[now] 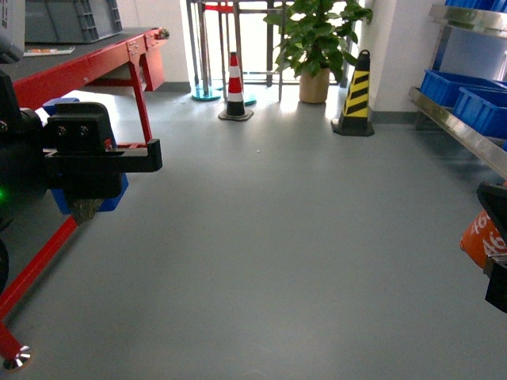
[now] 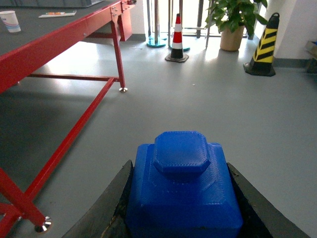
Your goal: Sort blue parts and orange caps into right shelf containers
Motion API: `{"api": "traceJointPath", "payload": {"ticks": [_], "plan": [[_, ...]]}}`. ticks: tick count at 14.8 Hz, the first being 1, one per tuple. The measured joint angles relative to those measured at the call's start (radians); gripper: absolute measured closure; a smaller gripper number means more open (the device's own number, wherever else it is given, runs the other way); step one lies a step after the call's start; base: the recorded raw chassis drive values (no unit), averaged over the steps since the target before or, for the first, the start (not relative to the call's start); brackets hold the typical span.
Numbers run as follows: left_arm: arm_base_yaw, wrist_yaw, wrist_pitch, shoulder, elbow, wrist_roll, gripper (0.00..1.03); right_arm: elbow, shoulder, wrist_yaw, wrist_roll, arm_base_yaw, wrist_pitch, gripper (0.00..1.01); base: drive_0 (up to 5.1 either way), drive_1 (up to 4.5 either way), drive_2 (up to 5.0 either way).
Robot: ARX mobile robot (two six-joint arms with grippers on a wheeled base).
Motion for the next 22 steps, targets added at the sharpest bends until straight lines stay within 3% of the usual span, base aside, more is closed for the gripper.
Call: {"api": "traceJointPath", "payload": {"ticks": [4, 7, 22], "plan": [[0.000, 0.001, -0.002, 0.000, 0.000, 0.000, 0.63, 0.000, 0.000, -0.001, 0.000, 0.000, -0.003, 0.57, 0.0, -4.20, 4.2], [-0.001, 0.000, -0.003, -0.004, 0.000, 0.000, 0.63, -0.001, 0.000, -0.002, 0.000, 0.000, -0.001, 0.57, 0.0, 0.00, 0.0], [0.003, 0.000, -0.002, -0.004, 0.000, 0.000, 0.63, -0.001, 0.000, -0.002, 0.000, 0.000, -0.001, 0.57, -1.6, -1.63, -1.6]]}}
